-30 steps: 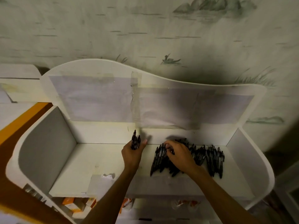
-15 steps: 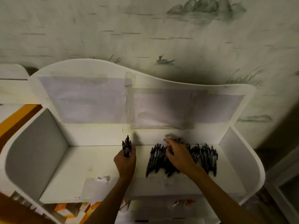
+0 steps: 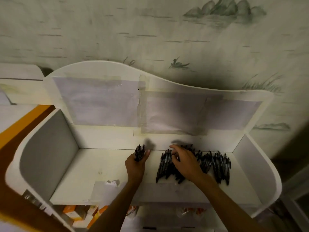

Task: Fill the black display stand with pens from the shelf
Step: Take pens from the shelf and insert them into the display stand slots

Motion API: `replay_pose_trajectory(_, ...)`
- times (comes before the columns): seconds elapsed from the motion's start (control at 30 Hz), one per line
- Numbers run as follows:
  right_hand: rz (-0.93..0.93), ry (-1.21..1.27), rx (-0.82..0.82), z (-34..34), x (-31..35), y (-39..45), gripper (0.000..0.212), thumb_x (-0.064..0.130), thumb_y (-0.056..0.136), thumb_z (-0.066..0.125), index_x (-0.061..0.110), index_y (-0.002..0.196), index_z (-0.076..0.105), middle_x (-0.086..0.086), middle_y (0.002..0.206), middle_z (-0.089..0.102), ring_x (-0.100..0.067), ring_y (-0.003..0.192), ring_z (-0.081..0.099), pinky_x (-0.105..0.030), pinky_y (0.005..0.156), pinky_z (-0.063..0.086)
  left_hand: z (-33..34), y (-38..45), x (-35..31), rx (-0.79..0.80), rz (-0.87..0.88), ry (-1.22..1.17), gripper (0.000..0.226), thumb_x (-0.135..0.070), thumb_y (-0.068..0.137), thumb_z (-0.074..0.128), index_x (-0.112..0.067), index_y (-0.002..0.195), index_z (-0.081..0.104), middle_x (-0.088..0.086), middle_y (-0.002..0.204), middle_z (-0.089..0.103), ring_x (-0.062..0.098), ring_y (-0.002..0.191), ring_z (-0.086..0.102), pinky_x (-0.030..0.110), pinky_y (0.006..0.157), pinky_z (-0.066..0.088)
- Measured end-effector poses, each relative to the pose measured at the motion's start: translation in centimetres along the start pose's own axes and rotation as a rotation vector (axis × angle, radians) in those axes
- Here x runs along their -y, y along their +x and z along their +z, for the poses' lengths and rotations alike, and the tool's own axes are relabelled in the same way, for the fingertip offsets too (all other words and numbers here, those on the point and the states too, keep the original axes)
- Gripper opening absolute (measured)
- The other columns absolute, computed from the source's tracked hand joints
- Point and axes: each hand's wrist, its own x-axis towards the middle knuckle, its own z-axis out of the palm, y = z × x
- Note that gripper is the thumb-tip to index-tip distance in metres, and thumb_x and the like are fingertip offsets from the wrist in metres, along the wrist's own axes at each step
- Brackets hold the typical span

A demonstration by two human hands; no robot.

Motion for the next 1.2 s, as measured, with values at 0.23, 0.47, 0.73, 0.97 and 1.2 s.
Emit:
replay_pose_trajectory(0.23,-0.014,-0.018,0.023,0.3,0.8,-0.5,0.039,0.020,0.099,0.053,0.021,0.137,0.053,0.003,0.116,0.067,-0.012,0.102,0.063,-0.027,0.089,0.053,-1.3,-0.3,2.0,0.067,-0.035,0.144,0.028,-0.036,0.087,0.074,-0.022,0.065,0.064,-0.005,0.057,0.065,0.002,0.054,0.057,0.022,0.057,0.043)
replay_pose_trajectory(0.47,-0.037,0.012,0.019,0.3,2.7,0.6,0.036,0.017,0.099,0.054,0.020,0.135,0.055,0.001,0.116,0.067,-0.014,0.102,0.064,-0.032,0.093,0.054,-3.5,1.2,-1.0,0.091,-0.244,0.099,0.025,-0.031,0.089,0.071,-0.013,0.074,0.063,-0.001,0.056,0.059,0.016,0.048,0.052,0.027,0.045,0.044)
replay_pose_trajectory(0.73,-0.082,0.039,0.068,2.6,6.9,2.2,0.033,0.021,0.098,0.057,0.027,0.131,0.057,0.006,0.118,0.066,-0.010,0.103,0.063,-0.032,0.090,0.056,-8.9,1.0,-4.8,0.525,-0.438,-0.222,0.029,-0.009,0.082,0.061,-0.021,0.076,0.036,-0.001,0.058,0.027,0.014,0.047,0.022,0.023,0.044,0.017)
replay_pose_trajectory(0.97,-0.152,0.025,0.110,4.3,12.4,4.0,0.031,0.022,0.097,0.058,0.027,0.127,0.059,0.007,0.116,0.067,-0.010,0.101,0.063,-0.033,0.089,0.056,-15.3,0.9,-7.1,0.501,-0.409,-0.258,0.025,-0.016,0.080,0.064,-0.019,0.079,0.039,0.000,0.060,0.034,0.014,0.047,0.023,0.019,0.041,0.016)
replay_pose_trajectory(1.2,-0.252,-0.016,0.090,6.2,20.8,4.3,0.029,0.023,0.097,0.058,0.022,0.126,0.062,0.004,0.118,0.068,-0.012,0.100,0.065,-0.030,0.089,0.055,-23.9,0.0,-10.6,0.402,-0.153,-0.210,0.016,-0.026,0.096,0.066,-0.014,0.100,0.055,0.004,0.072,0.060,0.014,0.046,0.042,0.023,0.040,0.028)
